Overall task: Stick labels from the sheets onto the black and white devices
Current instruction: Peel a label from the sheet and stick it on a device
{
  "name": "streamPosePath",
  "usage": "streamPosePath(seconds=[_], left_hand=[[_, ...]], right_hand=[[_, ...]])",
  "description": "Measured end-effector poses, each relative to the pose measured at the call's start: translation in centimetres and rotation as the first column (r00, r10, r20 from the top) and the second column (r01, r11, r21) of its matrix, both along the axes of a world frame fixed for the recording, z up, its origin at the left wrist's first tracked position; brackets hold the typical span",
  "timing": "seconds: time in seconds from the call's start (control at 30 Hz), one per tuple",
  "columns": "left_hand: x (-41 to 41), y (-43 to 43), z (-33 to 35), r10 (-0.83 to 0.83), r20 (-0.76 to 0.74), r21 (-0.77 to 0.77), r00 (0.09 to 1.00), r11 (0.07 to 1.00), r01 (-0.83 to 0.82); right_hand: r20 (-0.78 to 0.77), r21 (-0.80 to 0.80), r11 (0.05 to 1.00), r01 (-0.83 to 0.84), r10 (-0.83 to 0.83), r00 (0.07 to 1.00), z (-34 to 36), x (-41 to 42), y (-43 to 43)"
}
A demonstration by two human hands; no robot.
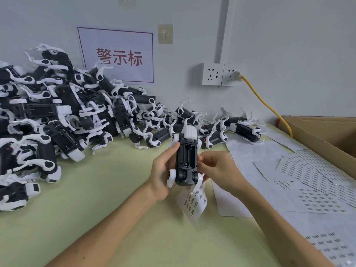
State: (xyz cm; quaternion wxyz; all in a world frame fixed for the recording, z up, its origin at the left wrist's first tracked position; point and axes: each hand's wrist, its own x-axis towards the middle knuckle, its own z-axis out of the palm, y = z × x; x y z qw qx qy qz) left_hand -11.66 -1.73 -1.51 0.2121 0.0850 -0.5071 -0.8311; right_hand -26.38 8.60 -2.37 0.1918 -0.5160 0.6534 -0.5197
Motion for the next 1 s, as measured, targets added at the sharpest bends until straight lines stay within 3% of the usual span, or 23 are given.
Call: streamPosePath(seconds=[0.27, 0.47, 0.8, 1.0], left_hand=[[0.1, 0.3, 0.4, 0.011, -0.012, -0.040, 1.000, 0.999, -0.011], [0.5, 0.3, 0.8, 0.037, -0.008, -0.047, 0.999, 0.998, -0.037], [0.8, 0.2, 1.1, 0.115, -0.075, -0.108, 0.991, 0.986, -0.123], [0.6, 0.8, 1.2, 0.063, -0.038, -0.092, 0.997, 0.994, -0.066]], right_hand=[[-0.079, -0.009, 1.000, 0.019, -0.020, 0.997, -0.4, 0.0, -0.2], [0.054, -0.007, 0.996, -0.084, 0.084, 0.995, 0.2, 0.2, 0.4], [0.050, 0.095, 0.988, -0.119, 0.115, 0.992, 0.3, 0.6, 0.4], [0.078, 0.081, 0.993, -0.085, 0.079, 0.994, 0.1, 0.2, 0.1]])
